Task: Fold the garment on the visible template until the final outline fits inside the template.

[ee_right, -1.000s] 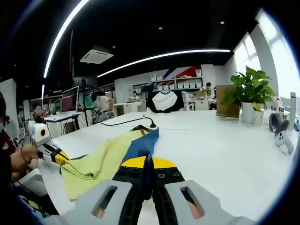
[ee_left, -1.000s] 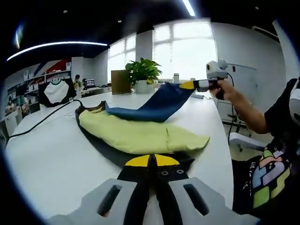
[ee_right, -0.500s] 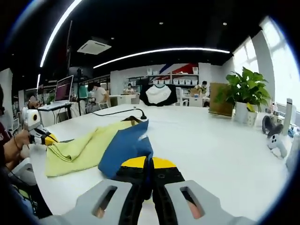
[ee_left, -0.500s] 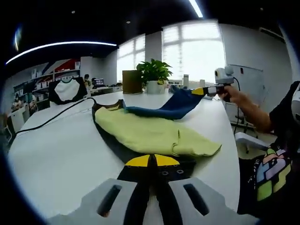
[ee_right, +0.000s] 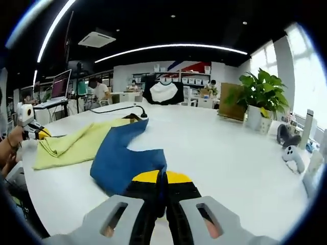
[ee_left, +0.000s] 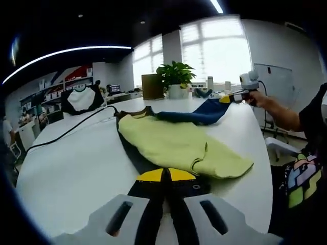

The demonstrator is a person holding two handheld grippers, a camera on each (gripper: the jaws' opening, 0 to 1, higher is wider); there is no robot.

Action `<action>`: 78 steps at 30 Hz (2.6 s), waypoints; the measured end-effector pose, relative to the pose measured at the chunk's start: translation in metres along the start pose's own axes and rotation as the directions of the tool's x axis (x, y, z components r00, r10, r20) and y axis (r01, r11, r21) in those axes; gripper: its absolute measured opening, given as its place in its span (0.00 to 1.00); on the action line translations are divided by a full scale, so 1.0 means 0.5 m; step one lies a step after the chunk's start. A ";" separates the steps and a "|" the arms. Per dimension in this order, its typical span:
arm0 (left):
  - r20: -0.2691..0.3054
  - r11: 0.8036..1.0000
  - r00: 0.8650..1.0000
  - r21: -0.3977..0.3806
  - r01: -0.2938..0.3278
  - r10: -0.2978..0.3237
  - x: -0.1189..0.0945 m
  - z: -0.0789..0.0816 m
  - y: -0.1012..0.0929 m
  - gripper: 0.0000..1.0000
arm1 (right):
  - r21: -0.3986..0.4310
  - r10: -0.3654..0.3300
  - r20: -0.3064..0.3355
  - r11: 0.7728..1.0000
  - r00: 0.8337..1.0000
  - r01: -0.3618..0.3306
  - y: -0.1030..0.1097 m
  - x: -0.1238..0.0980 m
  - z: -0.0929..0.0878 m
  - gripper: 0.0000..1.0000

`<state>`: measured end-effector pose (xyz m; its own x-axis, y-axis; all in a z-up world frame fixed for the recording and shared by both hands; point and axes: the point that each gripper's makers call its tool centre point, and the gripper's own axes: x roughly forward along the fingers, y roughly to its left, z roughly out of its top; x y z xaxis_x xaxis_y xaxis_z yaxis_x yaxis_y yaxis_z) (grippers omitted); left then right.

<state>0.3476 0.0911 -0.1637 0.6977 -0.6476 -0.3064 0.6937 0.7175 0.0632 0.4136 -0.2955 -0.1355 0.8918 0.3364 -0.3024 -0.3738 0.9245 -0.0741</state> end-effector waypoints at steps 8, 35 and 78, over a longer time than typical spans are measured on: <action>-0.013 0.998 0.998 -0.008 -0.055 0.055 -0.017 -0.011 0.048 0.01 | -0.082 -0.001 -0.049 0.997 0.999 -0.003 -0.013 0.003 -0.002 0.00; -0.086 0.986 0.982 0.031 -0.163 0.166 -0.046 -0.019 0.176 0.01 | 0.065 -0.059 -0.126 0.996 0.990 0.067 -0.156 0.027 -0.024 0.00; -0.205 0.929 0.906 0.077 -0.361 0.369 -0.073 -0.030 0.390 0.01 | 0.053 -0.063 -0.277 0.995 0.959 0.081 -0.273 0.070 -0.034 0.00</action>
<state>0.4545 0.2586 -0.1543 0.8516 -0.2696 -0.4496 0.4067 0.8809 0.2421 0.4915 -0.4132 -0.1523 0.8080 0.2142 -0.5488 -0.2860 0.9571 -0.0476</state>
